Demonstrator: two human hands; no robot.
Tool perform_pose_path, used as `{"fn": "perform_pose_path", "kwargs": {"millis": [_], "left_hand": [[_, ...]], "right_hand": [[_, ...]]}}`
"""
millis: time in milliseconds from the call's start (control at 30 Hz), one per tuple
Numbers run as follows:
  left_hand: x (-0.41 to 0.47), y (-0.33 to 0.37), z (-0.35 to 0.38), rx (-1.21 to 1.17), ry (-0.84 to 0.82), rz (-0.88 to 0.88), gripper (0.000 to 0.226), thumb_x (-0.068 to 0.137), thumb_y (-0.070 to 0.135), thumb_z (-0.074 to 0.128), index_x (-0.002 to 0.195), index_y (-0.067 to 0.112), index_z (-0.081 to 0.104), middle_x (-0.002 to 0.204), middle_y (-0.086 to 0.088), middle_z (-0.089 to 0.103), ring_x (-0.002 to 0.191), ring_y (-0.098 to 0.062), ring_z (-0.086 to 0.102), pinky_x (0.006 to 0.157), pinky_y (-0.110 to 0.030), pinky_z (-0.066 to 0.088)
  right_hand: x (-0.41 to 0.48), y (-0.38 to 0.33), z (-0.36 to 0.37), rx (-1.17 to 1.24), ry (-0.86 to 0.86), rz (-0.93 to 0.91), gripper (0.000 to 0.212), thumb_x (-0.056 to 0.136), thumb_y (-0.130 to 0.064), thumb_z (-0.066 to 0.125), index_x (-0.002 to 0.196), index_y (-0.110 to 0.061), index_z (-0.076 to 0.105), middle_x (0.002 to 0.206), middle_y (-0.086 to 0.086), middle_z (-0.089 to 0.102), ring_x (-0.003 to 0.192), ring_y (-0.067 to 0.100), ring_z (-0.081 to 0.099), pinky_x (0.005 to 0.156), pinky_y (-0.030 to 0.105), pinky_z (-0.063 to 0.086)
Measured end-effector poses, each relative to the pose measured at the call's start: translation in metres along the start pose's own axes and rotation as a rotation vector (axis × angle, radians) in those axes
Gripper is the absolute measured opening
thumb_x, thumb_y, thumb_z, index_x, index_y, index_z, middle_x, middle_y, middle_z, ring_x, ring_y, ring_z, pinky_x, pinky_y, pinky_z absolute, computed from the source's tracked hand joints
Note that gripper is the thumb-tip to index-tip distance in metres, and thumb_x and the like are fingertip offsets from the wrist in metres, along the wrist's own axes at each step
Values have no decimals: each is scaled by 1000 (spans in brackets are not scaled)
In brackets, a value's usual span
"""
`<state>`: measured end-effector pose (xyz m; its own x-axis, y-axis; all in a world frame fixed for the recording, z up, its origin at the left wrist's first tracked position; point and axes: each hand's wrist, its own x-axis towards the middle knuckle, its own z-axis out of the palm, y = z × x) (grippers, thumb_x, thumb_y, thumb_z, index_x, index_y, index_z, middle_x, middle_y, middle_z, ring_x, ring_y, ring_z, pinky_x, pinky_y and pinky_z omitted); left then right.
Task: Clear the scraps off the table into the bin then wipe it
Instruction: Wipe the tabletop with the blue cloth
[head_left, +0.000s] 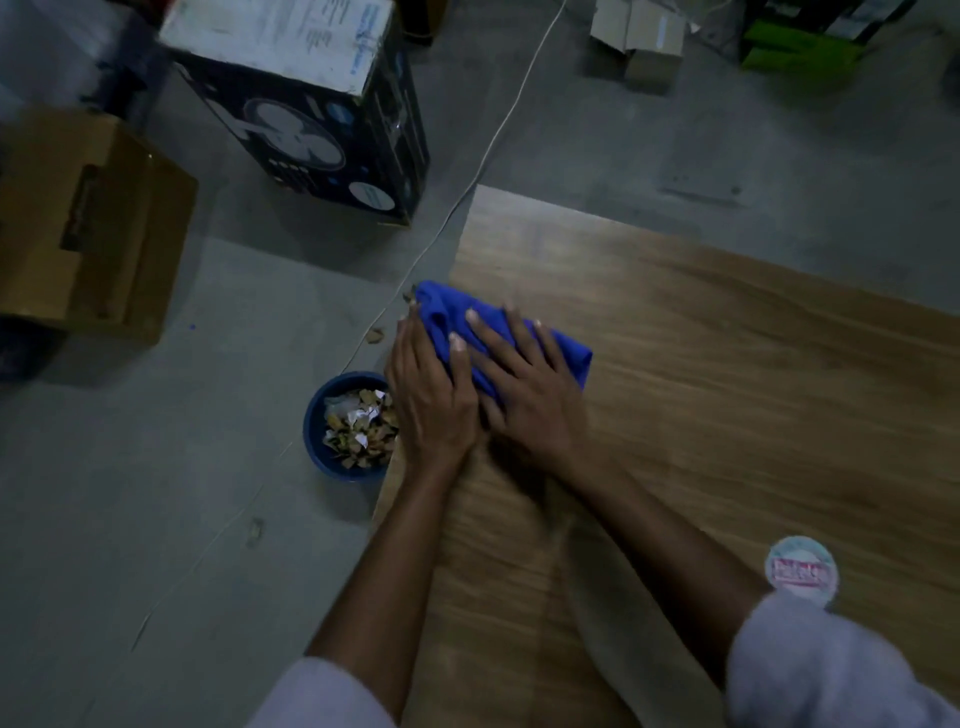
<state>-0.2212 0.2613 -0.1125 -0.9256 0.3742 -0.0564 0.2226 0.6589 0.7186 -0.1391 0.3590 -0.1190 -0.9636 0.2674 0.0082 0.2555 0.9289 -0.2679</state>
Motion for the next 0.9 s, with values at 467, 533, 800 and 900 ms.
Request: {"fn": "perform_pose_path", "kwargs": {"millis": [467, 533, 800, 900], "left_hand": [[-3, -9, -10, -131, 82, 241, 68, 94, 48, 52, 145, 2, 50, 149, -23, 44, 140, -37, 40, 114, -56, 32], [-7, -9, -11, -126, 62, 270, 66, 93, 48, 54, 143, 6, 52, 145, -20, 44, 137, -35, 41, 113, -54, 32], [-41, -29, -26, -148, -139, 190, 67, 98, 45, 52, 154, 12, 39, 159, -9, 37, 147, -24, 33, 120, -47, 30], [-64, -32, -39, -239, -110, 105, 68, 98, 44, 51, 154, 9, 38, 160, -12, 37, 148, -25, 34, 122, -45, 29]], "right_hand": [[2, -33, 7, 61, 16, 148, 59, 102, -37, 39, 159, -36, 24, 168, -10, 13, 156, 23, 2, 125, 47, 8], [-12, 2, -3, 49, 7, 140, 62, 97, -40, 40, 157, -40, 26, 168, -12, 15, 156, 22, 7, 125, 46, 11], [-39, 14, -15, 105, 324, 1100, 59, 101, -44, 36, 158, -34, 29, 168, -2, 17, 154, 35, 11, 123, 52, 13], [-33, -72, 7, 93, 184, 638, 60, 100, -37, 30, 160, -30, 23, 169, 1, 11, 155, 33, 6, 124, 52, 11]]}}
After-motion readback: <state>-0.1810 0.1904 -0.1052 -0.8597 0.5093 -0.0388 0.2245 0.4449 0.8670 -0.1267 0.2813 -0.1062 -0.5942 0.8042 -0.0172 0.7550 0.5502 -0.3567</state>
